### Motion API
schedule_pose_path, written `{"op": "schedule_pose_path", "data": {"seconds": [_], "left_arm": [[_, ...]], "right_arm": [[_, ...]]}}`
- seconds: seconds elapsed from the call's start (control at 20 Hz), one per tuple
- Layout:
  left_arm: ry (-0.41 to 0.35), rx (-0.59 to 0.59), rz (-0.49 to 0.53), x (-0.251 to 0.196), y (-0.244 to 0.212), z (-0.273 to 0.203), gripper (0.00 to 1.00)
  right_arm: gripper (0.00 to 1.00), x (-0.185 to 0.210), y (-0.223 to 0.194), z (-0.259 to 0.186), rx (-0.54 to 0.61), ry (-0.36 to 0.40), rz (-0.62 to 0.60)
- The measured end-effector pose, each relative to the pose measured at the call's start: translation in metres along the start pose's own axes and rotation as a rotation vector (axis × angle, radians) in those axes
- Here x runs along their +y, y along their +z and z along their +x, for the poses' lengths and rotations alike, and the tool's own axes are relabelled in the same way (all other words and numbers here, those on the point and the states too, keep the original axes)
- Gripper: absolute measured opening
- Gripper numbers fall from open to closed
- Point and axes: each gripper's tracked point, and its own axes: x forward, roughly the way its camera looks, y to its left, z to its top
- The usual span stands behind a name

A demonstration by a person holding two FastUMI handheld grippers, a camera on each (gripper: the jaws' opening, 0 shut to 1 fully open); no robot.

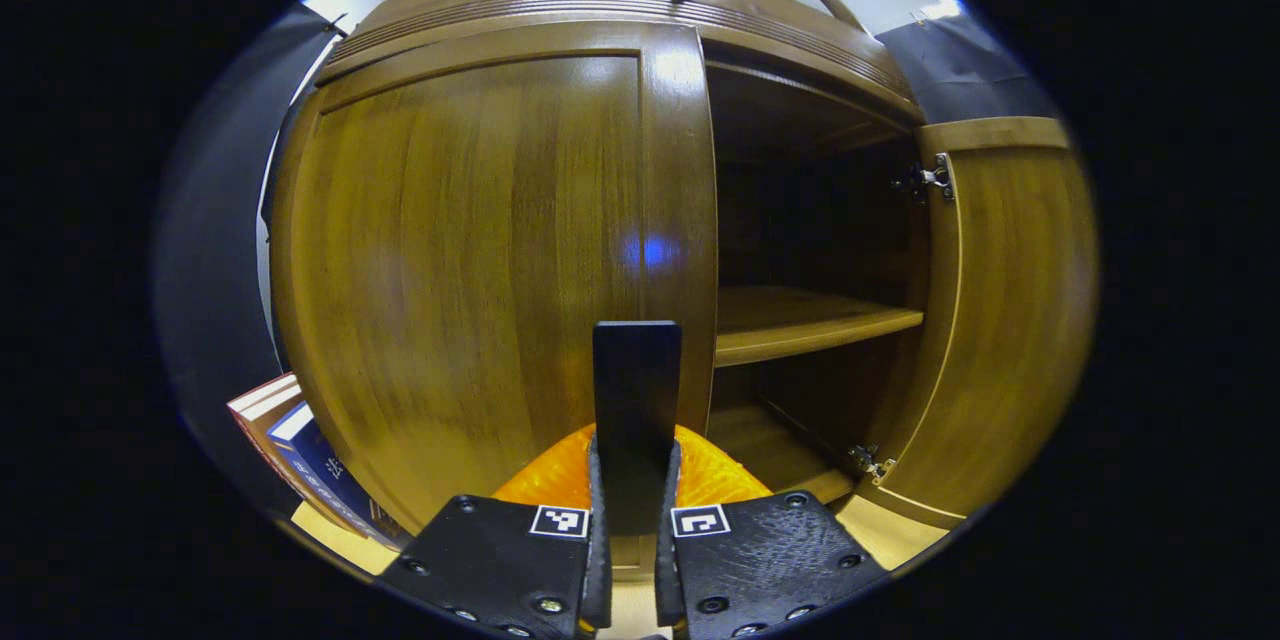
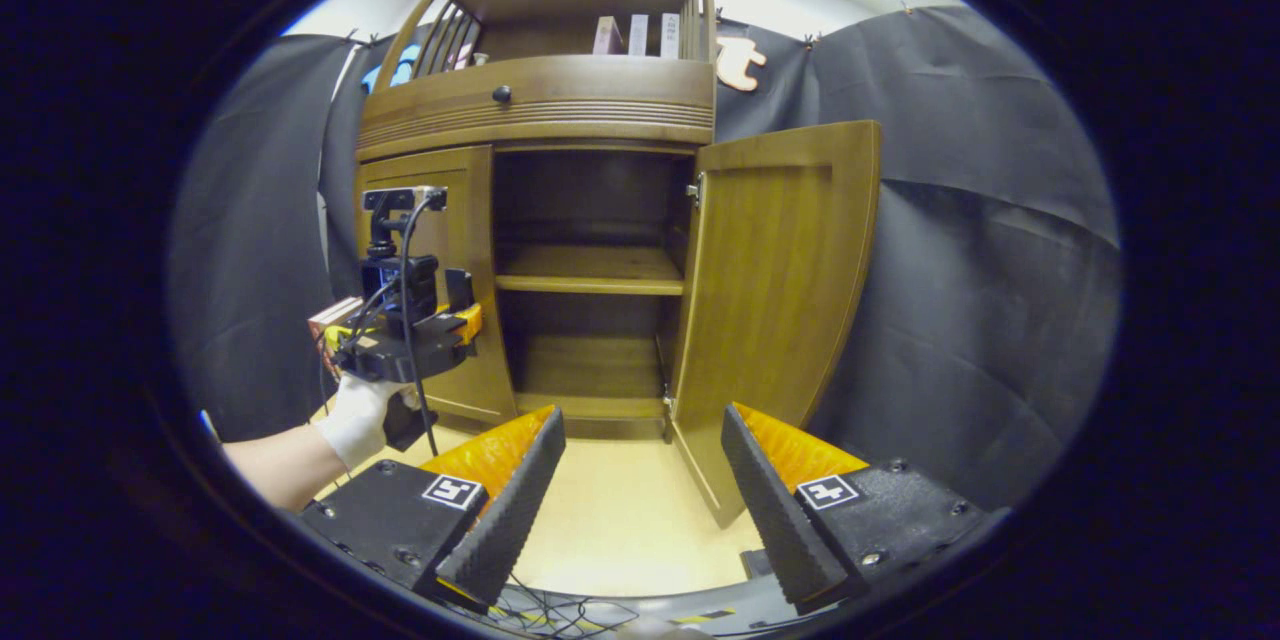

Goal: Open the right door of the double-door shoe cabinet with the right hand, and open the left door with the left hand.

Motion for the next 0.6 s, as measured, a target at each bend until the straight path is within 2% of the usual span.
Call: {"op": "schedule_pose_path", "data": {"seconds": [0.6], "left_arm": [[-0.064,-0.023,0.001,0.015,-0.007,-0.077,0.16]], "right_arm": [[1.00,0.000,-0.005,-0.013,-0.010,0.031,-0.005]]}}
